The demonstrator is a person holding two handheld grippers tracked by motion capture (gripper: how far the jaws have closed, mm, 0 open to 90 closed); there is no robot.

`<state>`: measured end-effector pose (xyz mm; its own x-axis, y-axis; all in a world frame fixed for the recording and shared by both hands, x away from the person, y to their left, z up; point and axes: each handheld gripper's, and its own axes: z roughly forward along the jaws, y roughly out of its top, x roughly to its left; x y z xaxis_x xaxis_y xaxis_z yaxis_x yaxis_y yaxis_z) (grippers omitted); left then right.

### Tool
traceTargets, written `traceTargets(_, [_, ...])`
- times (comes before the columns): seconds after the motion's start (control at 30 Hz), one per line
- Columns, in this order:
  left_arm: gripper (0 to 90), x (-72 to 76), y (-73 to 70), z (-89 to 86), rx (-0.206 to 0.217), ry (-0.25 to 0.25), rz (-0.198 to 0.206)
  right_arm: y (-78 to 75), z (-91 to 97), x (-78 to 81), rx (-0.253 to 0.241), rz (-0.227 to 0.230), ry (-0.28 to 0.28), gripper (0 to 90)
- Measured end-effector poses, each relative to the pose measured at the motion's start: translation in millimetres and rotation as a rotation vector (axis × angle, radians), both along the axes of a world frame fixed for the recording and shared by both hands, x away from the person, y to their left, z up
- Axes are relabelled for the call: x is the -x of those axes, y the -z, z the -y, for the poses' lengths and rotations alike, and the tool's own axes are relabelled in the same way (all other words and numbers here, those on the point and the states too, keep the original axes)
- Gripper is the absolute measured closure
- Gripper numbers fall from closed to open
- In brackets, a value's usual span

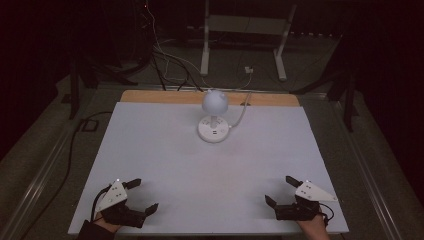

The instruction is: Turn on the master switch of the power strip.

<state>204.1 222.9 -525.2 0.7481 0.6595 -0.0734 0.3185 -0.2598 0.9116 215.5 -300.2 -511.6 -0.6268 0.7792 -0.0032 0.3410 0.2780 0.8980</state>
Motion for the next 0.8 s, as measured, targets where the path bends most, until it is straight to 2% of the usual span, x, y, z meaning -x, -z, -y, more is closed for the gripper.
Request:
traceTargets(0.1, [0.0, 0.5, -0.7, 0.6, 0.0, 0.006, 0.003, -0.4, 0.2, 0.4, -0.003, -0.005, 0.002, 0.0])
traceTargets(0.23, [0.1, 0.3, 0.4, 0.4, -0.004, 0.009, -0.014, -2.1, 0.9, 1.2, 0.0, 0.005, 0.014, 0.0])
traceTargets(0.3, [0.1, 0.2, 0.9, 1.3, -0.011, 0.016, -0.017, -2.5, -0.6, 1.5, 0.022, 0.007, 0.021, 0.0])
traceTargets(0.43, [0.1, 0.5, 0.5, 1.9, -0.008, 0.03, -0.015, -2.4, -1.0, 1.6, 0.03, 0.008, 0.02, 0.0])
traceTargets(0.5, [0.1, 1.2, 0.0, 1.5, -0.005, 0.03, -0.013, -3.3, -0.8, 1.7, 0.019, -0.01, 0.013, 0.0])
traceTargets(0.63, [0.1, 1.1, -1.1, 0.7, 0.0, 0.027, -0.012, -4.6, -1.8, 1.9, 0.02, -0.009, 0.012, 0.0])
traceTargets(0.8, [0.1, 1.5, -1.5, 2.6, -0.005, 0.026, -0.01, -5.0, -2.0, 0.6, -0.008, -0.029, 0.002, 0.0])
